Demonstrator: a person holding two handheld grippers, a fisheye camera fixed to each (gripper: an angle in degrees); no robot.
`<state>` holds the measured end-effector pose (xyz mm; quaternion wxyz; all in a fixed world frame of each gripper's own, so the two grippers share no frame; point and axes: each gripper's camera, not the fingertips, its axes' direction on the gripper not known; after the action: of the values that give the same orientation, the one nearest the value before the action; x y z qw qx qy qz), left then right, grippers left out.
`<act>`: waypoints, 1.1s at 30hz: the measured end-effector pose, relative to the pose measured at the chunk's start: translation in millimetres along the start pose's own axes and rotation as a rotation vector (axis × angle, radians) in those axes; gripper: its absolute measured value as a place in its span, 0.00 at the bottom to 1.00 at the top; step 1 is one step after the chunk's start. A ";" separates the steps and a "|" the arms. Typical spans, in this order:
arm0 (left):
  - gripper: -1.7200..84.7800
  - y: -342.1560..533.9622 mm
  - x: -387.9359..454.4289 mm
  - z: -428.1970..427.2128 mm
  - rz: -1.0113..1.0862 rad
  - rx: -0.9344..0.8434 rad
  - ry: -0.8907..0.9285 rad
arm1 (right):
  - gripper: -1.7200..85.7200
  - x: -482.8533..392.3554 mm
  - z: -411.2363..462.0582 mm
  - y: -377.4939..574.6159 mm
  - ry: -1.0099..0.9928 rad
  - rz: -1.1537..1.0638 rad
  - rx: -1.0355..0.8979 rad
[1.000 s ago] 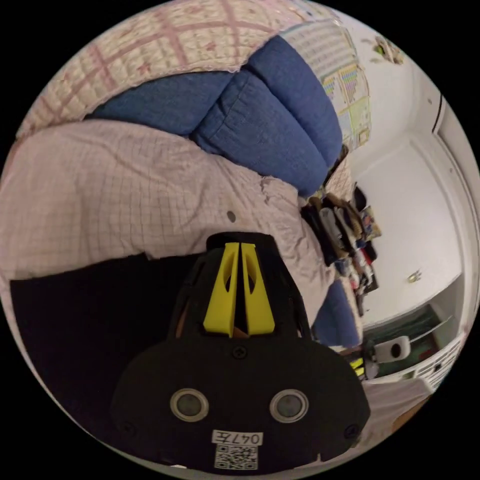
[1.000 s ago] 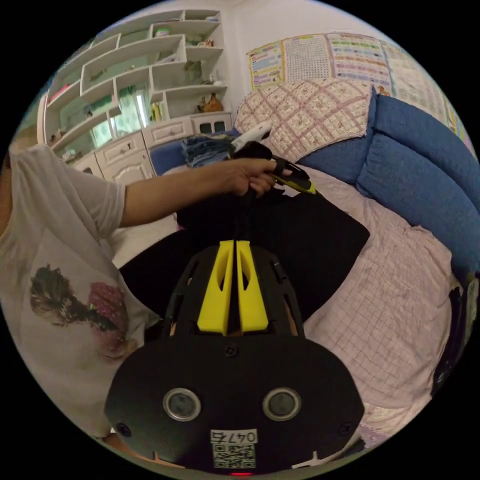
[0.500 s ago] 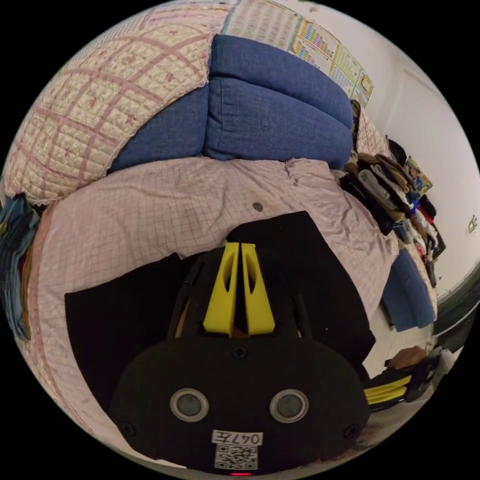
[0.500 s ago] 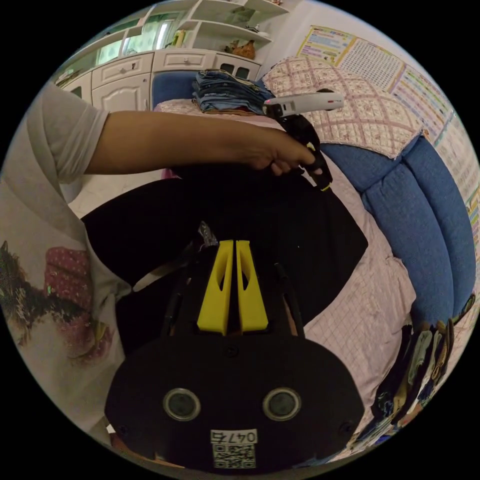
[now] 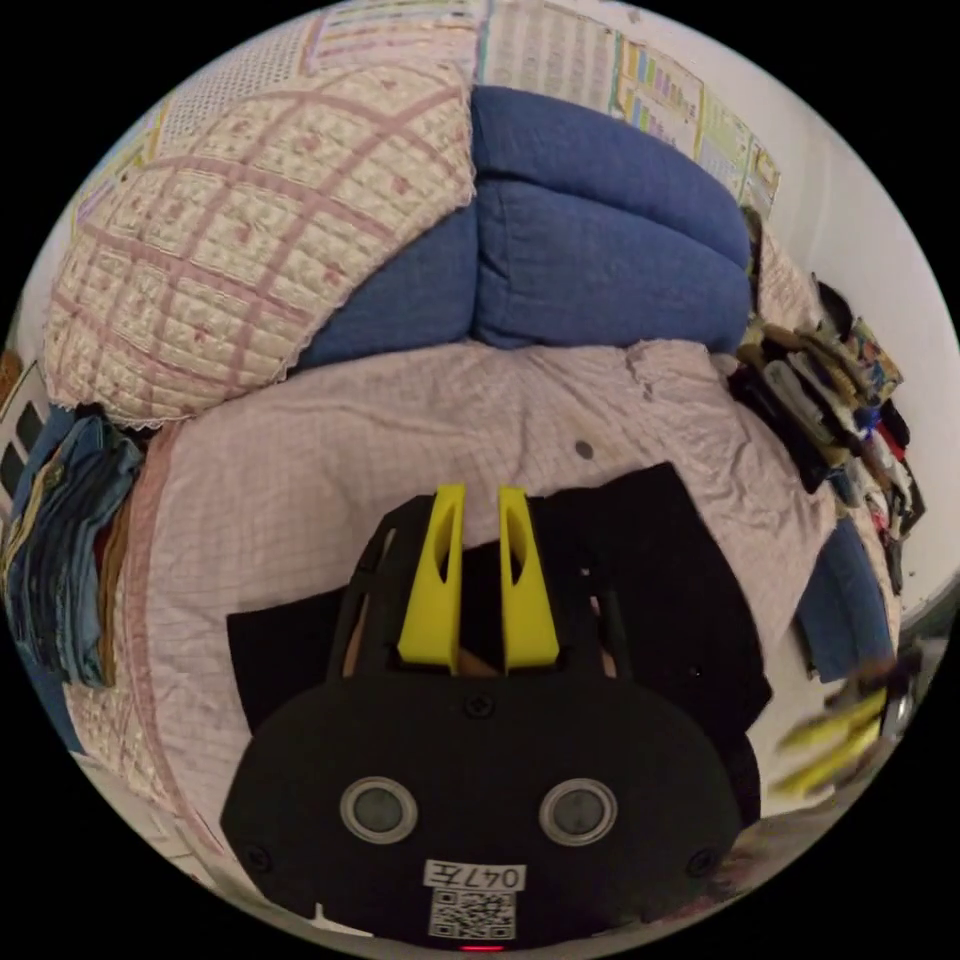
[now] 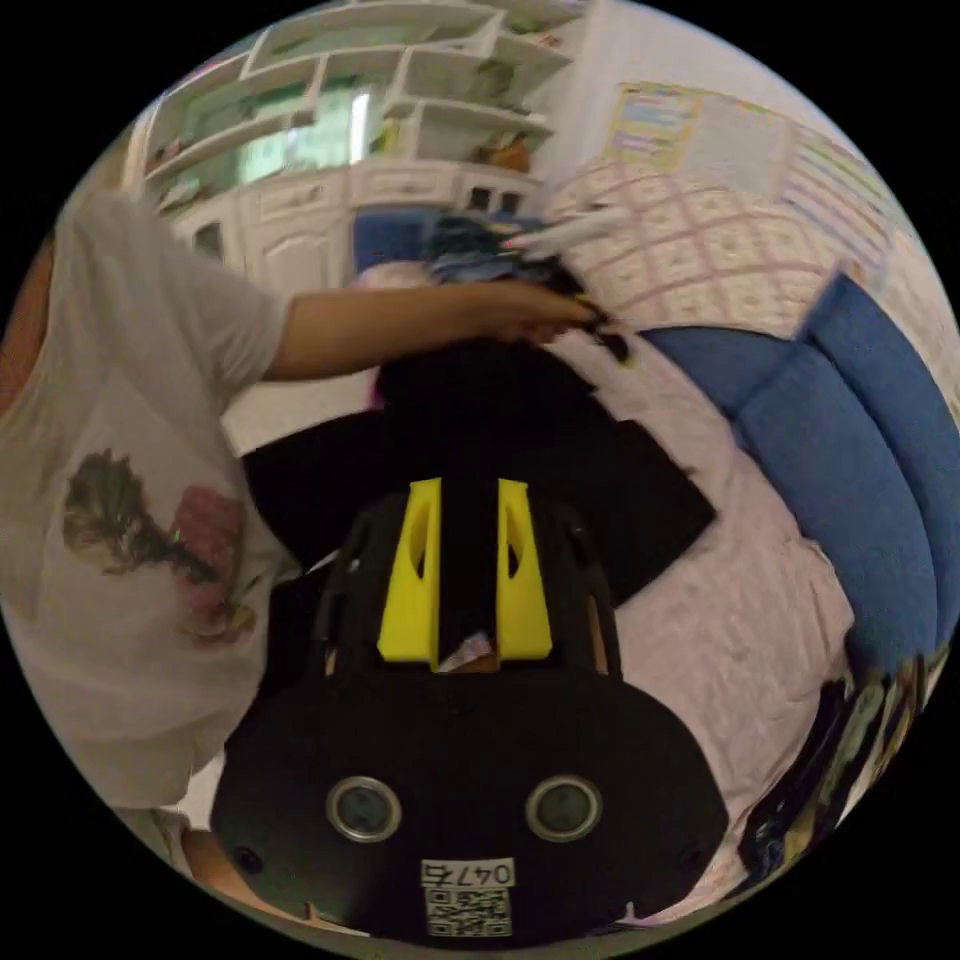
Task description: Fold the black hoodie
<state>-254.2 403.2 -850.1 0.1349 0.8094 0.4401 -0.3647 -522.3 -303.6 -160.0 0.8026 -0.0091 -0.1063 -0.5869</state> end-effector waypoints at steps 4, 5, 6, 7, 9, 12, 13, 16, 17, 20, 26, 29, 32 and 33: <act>0.08 31.2 36.0 -48.6 0.149 -0.078 0.340 | 0.01 129.7 11.7 -8.3 0.156 0.300 -0.018; 0.08 48.0 57.5 -58.3 0.213 -0.110 0.373 | 0.01 155.3 26.8 -14.4 0.151 0.331 -0.060; 0.08 57.1 68.5 -62.5 0.245 -0.126 0.387 | 0.01 165.6 34.2 -17.5 0.142 0.341 -0.074; 0.09 75.2 89.4 -68.6 0.298 -0.163 0.415 | 0.01 183.1 48.1 -23.0 0.127 0.366 -0.097; 0.09 99.0 115.3 -72.0 0.347 -0.237 0.451 | 0.01 202.9 68.1 -29.2 0.128 0.409 -0.144; 0.09 123.3 139.4 -73.3 0.366 -0.343 0.433 | 0.01 222.1 98.6 -34.2 0.091 0.463 -0.247; 0.09 127.4 141.7 -76.4 0.356 -0.360 0.395 | 0.01 226.0 106.6 -35.1 0.061 0.485 -0.278; 0.09 125.7 124.4 -117.6 0.263 -0.290 0.439 | 0.01 228.8 92.6 -44.0 0.036 0.546 -0.267; 0.09 127.4 110.2 -150.6 0.225 -0.210 0.462 | 0.01 222.6 79.4 -51.6 0.050 0.548 -0.254; 0.10 146.6 54.4 -242.8 0.082 -0.010 0.400 | 0.02 178.7 36.1 -77.6 0.018 0.441 -0.107; 0.10 214.5 -75.6 -349.0 -0.376 0.100 0.068 | 0.05 20.2 4.9 -148.0 -0.217 0.113 0.075; 0.10 238.8 -113.3 -364.6 -0.500 0.118 0.092 | 0.07 -68.6 15.0 -187.4 -0.279 -0.078 0.047; 0.12 241.1 -127.1 -356.1 -0.503 0.099 0.167 | 0.08 -136.4 30.0 -216.2 -0.218 -0.206 -0.005; 0.12 239.0 -128.0 -354.3 -0.489 0.096 0.170 | 0.08 -146.3 33.3 -220.8 -0.204 -0.223 -0.017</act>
<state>62.3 378.0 -536.7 -0.0331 0.7121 0.6147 -0.3377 -778.3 -230.0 -178.3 0.7174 -0.0636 -0.1828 -0.6692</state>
